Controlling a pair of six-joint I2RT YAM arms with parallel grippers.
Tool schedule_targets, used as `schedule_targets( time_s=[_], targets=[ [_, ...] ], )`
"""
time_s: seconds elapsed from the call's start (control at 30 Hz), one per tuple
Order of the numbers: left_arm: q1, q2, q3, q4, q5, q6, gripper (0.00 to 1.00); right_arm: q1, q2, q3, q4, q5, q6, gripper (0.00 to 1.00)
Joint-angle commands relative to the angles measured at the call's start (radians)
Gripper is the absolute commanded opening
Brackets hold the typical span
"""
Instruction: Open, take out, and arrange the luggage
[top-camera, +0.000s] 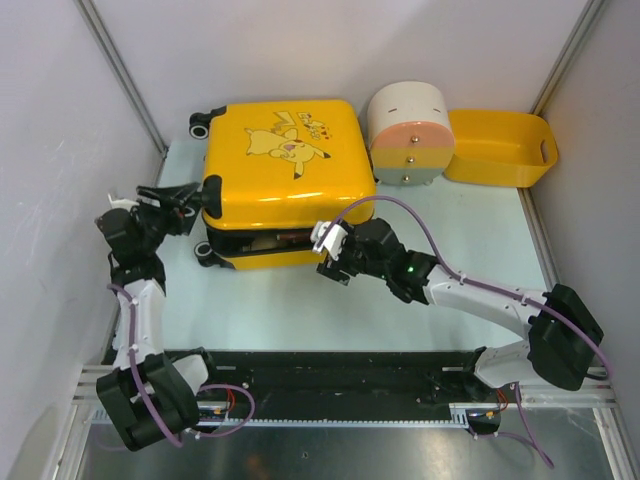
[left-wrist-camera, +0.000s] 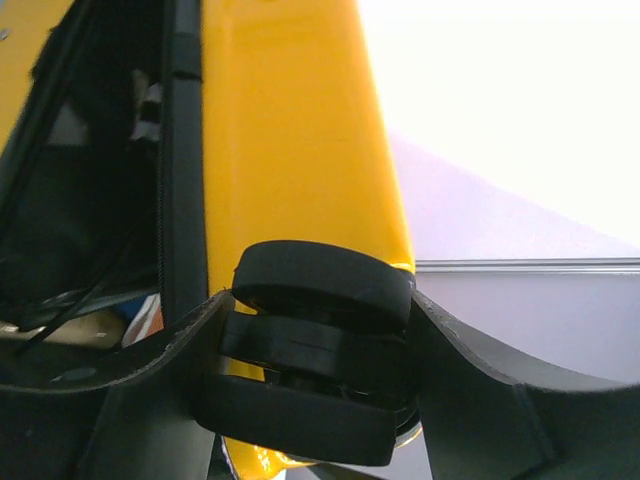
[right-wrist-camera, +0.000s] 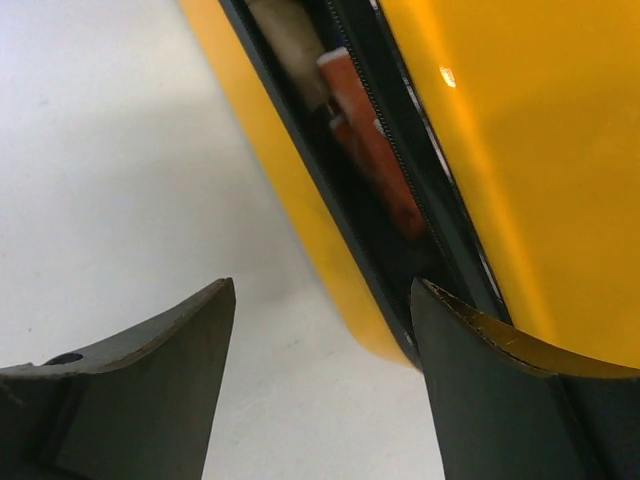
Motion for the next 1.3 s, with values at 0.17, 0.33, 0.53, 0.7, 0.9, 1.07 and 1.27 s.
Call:
schedule_targets(
  time_s=[0.17, 0.33, 0.53, 0.7, 0.9, 1.07, 1.27],
  targets=[
    [-0.006, 0.07, 0.288, 0.105, -0.002, -0.086, 0.34, 0.065, 0.067, 0.038, 0.333, 0.034, -0.19, 0.76],
    [-0.006, 0.112, 0.353, 0.105, 0.0, -0.074, 0.27, 0.051, 0.189, 0.101, 0.602, 0.127, -0.321, 0.82],
    [-0.008, 0.135, 0.391, 0.105, 0.03, -0.011, 0.51, -0.042, 0.332, 0.311, 0.66, 0.138, -0.358, 0.82],
    [0.051, 0.096, 0.356, 0.083, 0.004, 0.075, 1.0, -0.084, 0.394, 0.448, 0.691, 0.115, -0.388, 0.84],
    [0.225, 0.092, 0.37, -0.129, -0.042, 0.317, 0.99, -0.157, 0.522, 0.741, 0.667, 0.118, -0.375, 0.84],
    [0.215, 0.213, 0.404, -0.329, -0.049, 0.683, 0.94, -0.211, 0.645, 0.94, 0.624, 0.075, -0.388, 0.85],
    [0.071, 0.467, 0.489, -0.501, -0.088, 1.004, 0.92, -0.239, 0.751, 1.13, 0.579, 0.031, -0.404, 0.86]
  ],
)
